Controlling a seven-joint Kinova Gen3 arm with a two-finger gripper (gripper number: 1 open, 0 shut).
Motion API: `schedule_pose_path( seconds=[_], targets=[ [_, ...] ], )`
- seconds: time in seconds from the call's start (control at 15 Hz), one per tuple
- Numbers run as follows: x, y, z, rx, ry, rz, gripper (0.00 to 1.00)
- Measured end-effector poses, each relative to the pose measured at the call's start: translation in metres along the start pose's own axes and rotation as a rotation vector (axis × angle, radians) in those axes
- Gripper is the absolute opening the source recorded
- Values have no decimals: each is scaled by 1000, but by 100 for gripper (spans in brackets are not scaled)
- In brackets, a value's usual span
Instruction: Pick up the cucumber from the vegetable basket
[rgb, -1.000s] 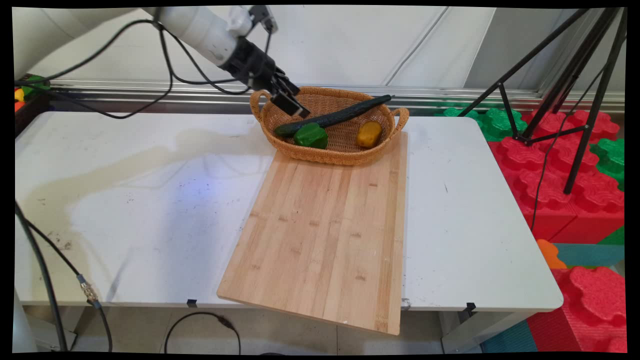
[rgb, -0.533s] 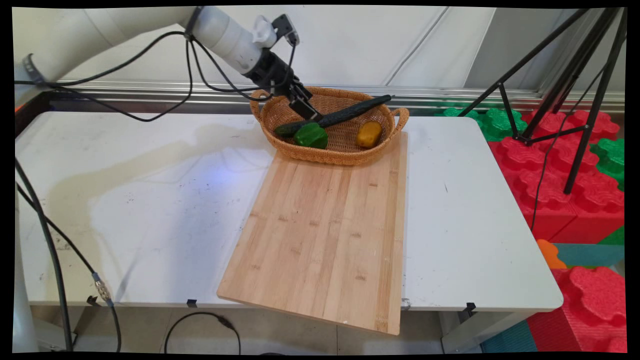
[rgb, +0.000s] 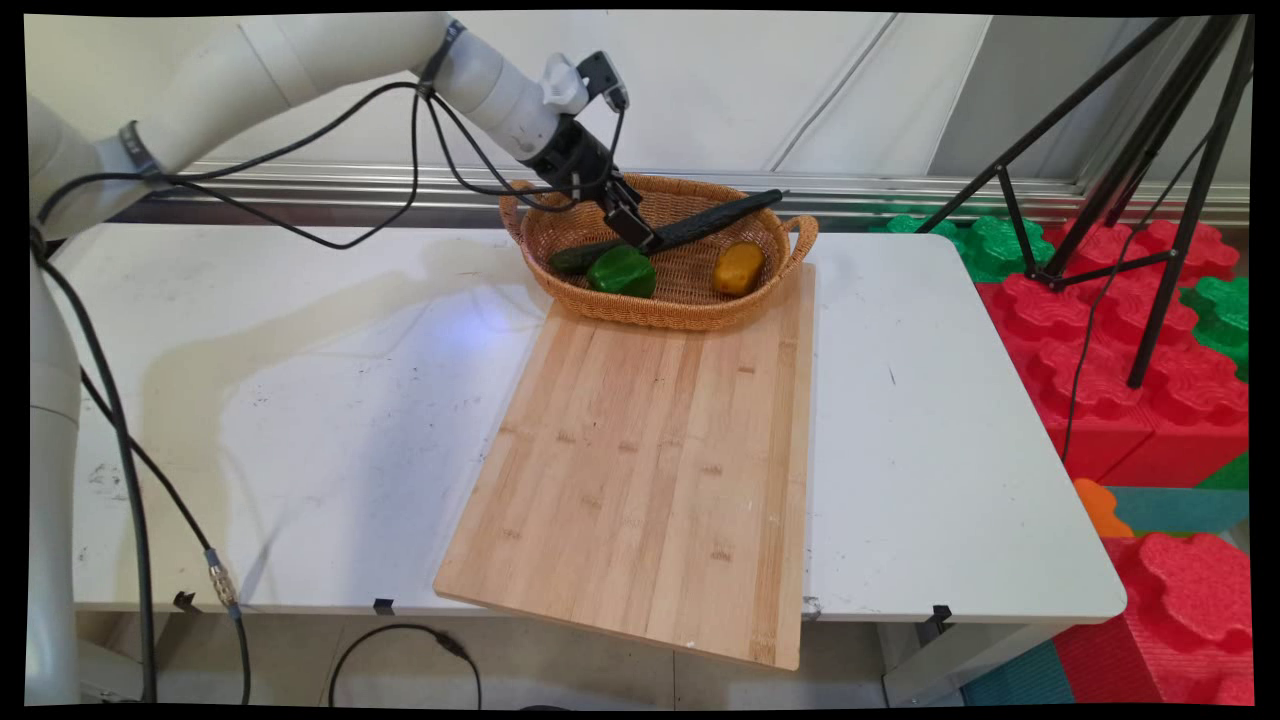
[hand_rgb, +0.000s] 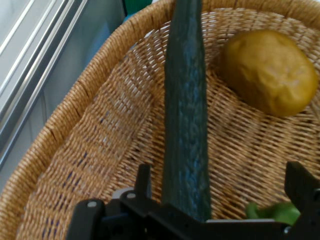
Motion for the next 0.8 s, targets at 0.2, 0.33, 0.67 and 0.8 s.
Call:
schedule_pose_path(
  seconds=[0.2,0.33,0.67,0.8],
  targets=[
    [1,-5,13,4,-6,-1,100],
    [2,-8,21,6,-11,-4,100],
    [1,-14,36,11,-26,-10,100],
    [1,-17,41,12,-32,-13,100]
  ],
)
